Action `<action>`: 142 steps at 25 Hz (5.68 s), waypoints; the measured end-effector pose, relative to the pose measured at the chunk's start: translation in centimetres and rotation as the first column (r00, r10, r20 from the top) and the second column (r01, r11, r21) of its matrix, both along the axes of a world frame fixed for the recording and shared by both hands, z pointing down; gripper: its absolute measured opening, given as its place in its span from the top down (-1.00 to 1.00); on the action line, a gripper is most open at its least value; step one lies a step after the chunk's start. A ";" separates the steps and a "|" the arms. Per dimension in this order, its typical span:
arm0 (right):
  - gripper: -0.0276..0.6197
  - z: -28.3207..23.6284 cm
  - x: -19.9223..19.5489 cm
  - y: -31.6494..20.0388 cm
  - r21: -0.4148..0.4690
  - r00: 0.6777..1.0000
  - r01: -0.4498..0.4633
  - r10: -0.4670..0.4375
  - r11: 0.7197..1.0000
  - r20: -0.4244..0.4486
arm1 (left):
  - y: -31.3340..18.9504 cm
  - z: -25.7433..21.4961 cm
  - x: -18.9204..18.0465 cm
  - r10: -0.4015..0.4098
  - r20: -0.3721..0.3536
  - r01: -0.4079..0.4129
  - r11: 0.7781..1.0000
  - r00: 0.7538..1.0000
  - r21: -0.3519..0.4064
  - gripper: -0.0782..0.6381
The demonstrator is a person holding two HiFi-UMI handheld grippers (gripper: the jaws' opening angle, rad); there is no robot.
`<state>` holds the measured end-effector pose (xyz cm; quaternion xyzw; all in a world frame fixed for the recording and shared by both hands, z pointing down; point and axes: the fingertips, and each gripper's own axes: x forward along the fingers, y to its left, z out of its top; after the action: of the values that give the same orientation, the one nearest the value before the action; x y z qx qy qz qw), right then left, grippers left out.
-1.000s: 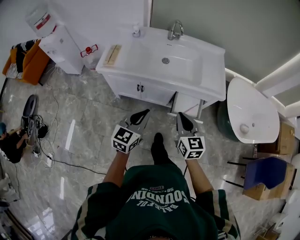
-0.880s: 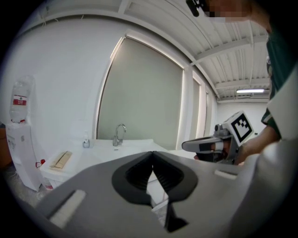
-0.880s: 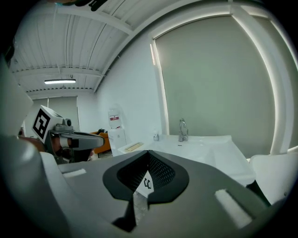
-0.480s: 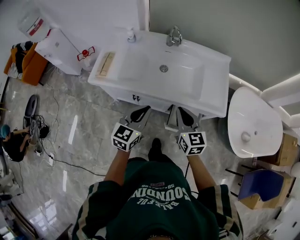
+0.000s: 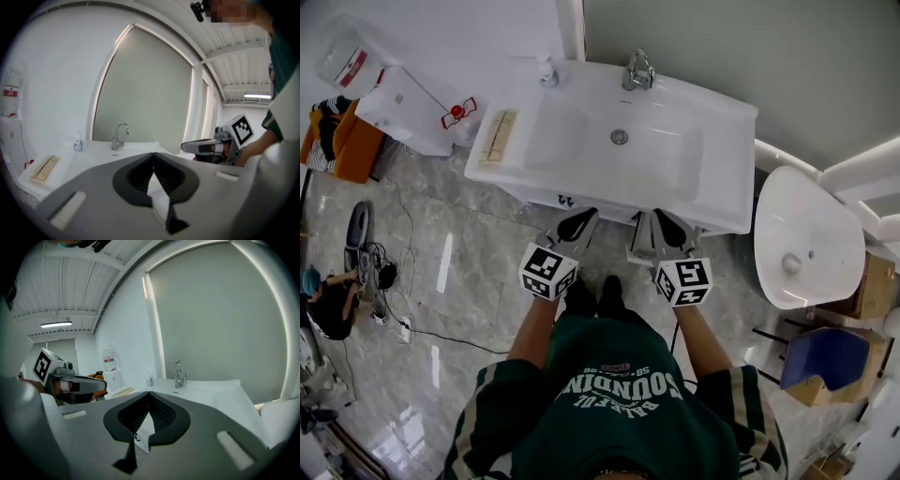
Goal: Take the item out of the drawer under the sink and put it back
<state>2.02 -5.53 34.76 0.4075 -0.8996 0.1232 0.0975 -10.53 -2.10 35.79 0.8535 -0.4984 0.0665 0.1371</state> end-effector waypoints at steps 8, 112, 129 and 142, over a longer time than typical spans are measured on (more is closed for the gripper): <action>0.91 0.3 0.2 -1.1 0.009 0.999 -0.040 0.040 0.999 0.004 | -1.3 1.1 0.2 0.051 -0.003 -0.051 0.998 0.999 -0.028 0.64; 0.74 54.7 24.0 -2.6 -0.841 0.402 -0.536 0.854 -0.073 -0.331 | 2.9 26.4 8.6 0.331 -0.036 -0.304 0.814 0.943 -0.495 0.64; 0.76 52.6 23.1 -2.8 -0.877 0.424 -0.480 0.872 -0.012 -0.244 | 2.3 24.9 8.4 0.309 -0.038 -0.290 0.834 0.950 -0.469 0.64; 0.76 46.1 22.2 -2.9 -0.857 0.503 -0.501 0.847 0.122 -0.173 | 2.7 20.9 7.4 0.278 -0.047 -0.272 0.867 0.959 -0.418 0.64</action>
<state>24.27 -8.44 80.85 0.6448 -0.4241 0.6346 0.0421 -3.14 0.61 56.72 0.8655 -0.3468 0.1974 0.3028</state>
